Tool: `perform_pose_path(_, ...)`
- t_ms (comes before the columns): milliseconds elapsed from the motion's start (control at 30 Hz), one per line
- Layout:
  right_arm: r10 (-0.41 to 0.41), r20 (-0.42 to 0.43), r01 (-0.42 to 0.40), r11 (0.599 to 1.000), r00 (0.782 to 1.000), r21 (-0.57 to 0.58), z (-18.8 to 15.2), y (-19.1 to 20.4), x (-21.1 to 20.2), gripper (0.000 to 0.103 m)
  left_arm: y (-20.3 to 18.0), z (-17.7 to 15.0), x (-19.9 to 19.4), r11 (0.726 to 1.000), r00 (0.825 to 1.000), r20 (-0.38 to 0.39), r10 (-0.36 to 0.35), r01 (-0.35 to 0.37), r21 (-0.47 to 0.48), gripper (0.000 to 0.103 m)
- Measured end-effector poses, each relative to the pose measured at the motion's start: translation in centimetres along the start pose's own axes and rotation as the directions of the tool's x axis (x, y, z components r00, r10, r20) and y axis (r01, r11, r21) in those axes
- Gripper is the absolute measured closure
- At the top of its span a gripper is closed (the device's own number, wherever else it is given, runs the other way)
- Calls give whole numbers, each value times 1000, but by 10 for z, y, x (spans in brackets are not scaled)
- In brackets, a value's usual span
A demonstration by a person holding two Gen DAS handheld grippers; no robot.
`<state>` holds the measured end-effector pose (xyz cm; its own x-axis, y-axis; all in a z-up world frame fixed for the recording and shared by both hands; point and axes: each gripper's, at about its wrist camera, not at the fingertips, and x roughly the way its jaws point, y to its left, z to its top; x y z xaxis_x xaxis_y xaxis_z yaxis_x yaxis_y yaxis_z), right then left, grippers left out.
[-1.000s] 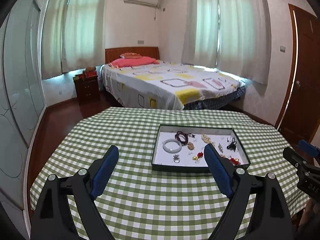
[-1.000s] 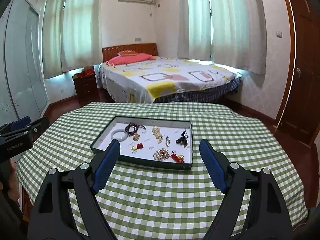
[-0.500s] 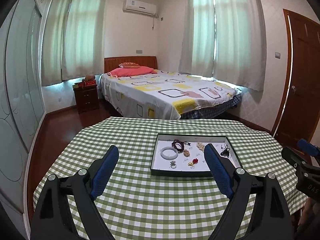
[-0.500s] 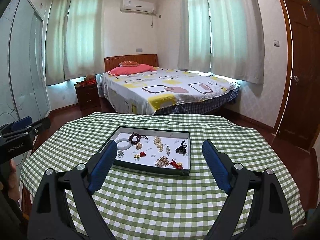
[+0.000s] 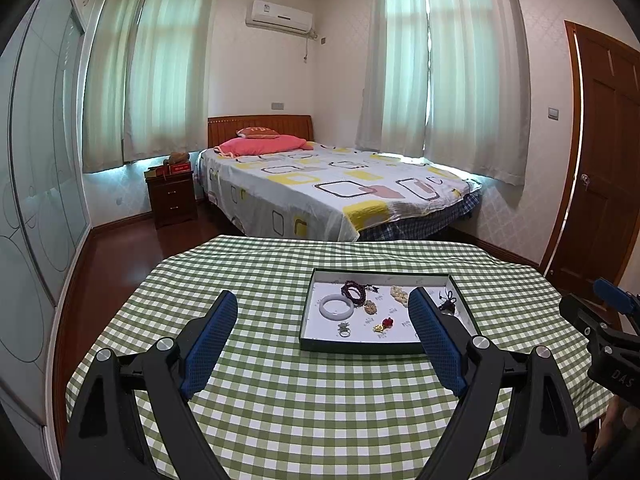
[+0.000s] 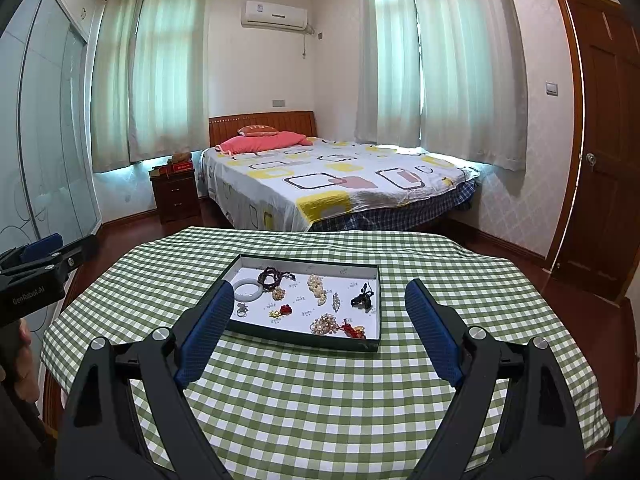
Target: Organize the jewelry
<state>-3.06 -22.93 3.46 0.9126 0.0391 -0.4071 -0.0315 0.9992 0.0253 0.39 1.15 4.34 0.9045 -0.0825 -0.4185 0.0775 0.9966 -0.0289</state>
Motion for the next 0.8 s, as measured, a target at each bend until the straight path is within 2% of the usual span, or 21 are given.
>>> perform_pose_path(800, 3, 0, -3, 1000, 1000, -6, 1, 2, 0, 18, 0, 0, -2, 1000, 1000, 6, 5, -5, -18, 19)
